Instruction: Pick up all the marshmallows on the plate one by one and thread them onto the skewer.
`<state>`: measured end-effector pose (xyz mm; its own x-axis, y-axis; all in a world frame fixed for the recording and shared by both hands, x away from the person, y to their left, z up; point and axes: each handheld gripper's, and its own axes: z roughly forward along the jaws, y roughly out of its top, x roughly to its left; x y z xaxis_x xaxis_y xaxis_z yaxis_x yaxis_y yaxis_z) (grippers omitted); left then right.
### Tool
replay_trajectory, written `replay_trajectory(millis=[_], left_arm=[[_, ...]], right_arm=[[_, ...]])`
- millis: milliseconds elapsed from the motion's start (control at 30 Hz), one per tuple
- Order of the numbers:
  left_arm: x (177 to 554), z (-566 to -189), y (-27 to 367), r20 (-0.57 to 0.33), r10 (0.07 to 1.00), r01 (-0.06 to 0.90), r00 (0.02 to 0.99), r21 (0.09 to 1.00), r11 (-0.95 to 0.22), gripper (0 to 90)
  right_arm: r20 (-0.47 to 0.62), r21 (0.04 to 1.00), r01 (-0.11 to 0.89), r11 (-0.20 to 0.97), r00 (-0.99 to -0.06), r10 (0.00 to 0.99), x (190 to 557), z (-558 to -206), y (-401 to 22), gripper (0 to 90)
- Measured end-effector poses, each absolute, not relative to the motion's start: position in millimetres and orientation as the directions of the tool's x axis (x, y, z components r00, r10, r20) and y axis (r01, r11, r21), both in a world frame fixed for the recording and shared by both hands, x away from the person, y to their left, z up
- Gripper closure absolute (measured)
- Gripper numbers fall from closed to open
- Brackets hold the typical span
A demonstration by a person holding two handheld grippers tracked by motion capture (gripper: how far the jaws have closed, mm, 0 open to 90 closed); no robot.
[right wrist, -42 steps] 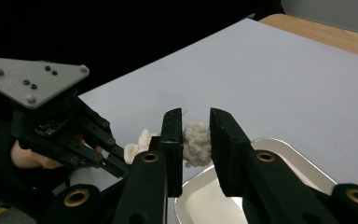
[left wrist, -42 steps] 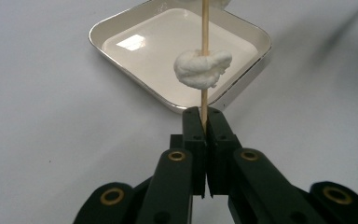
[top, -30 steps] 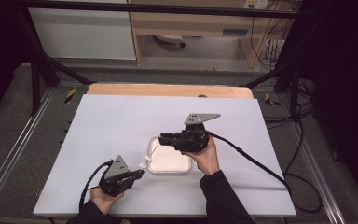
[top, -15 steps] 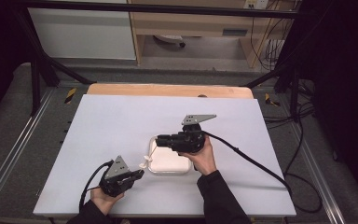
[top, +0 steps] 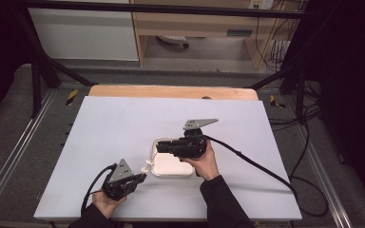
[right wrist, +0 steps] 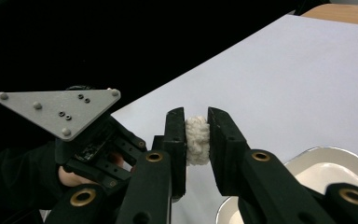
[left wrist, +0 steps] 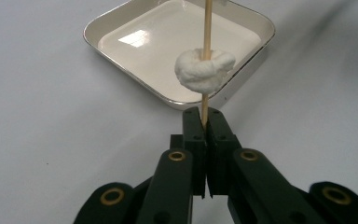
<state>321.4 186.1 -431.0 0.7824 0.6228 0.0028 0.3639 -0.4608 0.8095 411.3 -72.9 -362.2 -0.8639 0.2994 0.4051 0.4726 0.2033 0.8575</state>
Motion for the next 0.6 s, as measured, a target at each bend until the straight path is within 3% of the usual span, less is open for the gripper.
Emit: replay_trajectory(millis=[233,600], left_arm=[[319.0,-430.9,186.4,-0.007,0.651,0.402,0.759,0.792,-0.46,88.5],[318.8,-429.3,186.3,0.011,0.643,0.373,0.766,0.807,-0.458,88.7]], right_arm=[[0.41,0.859,0.473,0.198,-0.866,0.287,408.3,-365.3,-70.6,78.8],[0.405,0.861,0.466,0.202,-0.87,0.281,405.9,-367.3,-69.8,78.8]])
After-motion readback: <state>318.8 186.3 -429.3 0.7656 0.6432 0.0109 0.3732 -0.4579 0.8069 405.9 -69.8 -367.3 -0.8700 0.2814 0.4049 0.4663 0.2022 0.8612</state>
